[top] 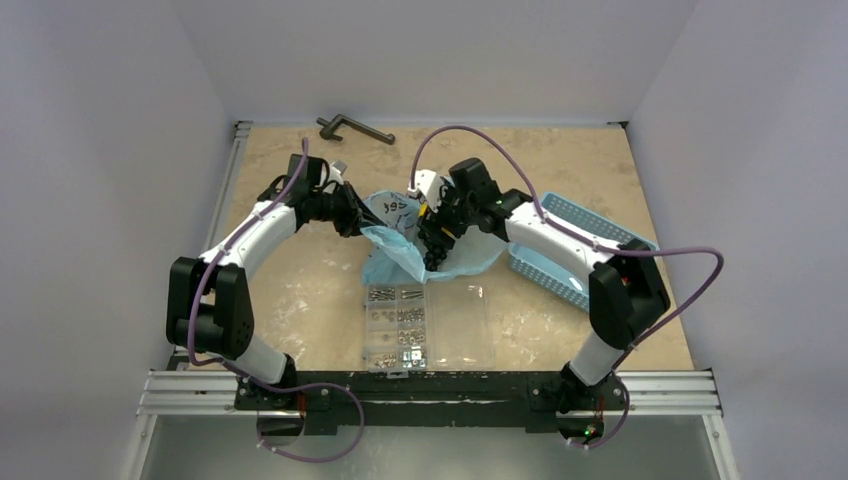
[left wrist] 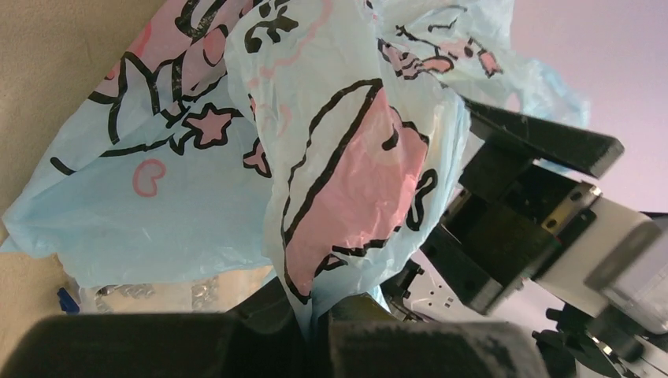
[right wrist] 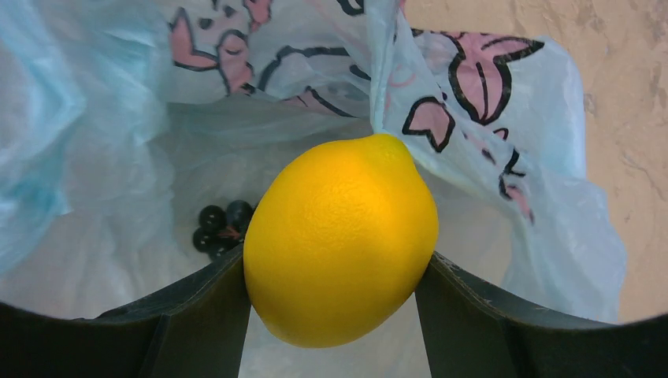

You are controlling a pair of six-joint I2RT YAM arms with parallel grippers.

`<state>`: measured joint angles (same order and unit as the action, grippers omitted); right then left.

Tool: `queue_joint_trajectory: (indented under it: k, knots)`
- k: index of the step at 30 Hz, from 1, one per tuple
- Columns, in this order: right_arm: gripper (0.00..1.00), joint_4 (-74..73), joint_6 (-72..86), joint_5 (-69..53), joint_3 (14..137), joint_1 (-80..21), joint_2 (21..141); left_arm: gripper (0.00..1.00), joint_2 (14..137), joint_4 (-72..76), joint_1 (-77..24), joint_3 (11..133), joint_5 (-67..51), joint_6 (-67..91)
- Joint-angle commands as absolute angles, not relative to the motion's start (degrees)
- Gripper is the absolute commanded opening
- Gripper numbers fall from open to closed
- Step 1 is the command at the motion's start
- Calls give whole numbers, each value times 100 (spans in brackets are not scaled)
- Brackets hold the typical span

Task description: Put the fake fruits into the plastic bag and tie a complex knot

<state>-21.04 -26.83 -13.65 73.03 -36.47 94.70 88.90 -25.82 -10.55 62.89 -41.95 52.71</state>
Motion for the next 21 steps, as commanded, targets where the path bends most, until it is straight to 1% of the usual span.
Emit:
queue_joint_trajectory:
  k: [1, 4, 6, 8, 11, 14, 18, 21]
  knots:
    - [47, -1456, -3026, -665, 7581, -3709, 9766, 0, 8847, -2589, -998, 6557, -4167, 5098]
    - [71, -1745, -3034, -714, 7894, -3705, 10034, 0, 8907, -2659, -957, 6629, -4158, 5048]
    - [80, -2015, -3050, -944, 8012, -3708, 10035, 0, 8944, -2686, -929, 6672, -4165, 5037]
    - [87, -2217, -2995, -1284, 8054, -3705, 9900, 0, 8975, -2707, -915, 6696, -4173, 5021]
    - [90, -2541, -2831, -1844, 8203, -3717, 9606, 0, 9009, -2711, -906, 6706, -4179, 5012]
    - [91, -2850, -2419, -2469, 8608, -3702, 9184, 0, 9042, -2715, -905, 6697, -4211, 5012]
    - [92, -3110, -1788, -2607, 9136, -3585, 8523, 0, 9039, -2727, -905, 6684, -4233, 4992]
    - [92, -3253, -1220, -2769, 9560, -3069, 8290, 0, 9017, -2700, -905, 6646, -4236, 5001]
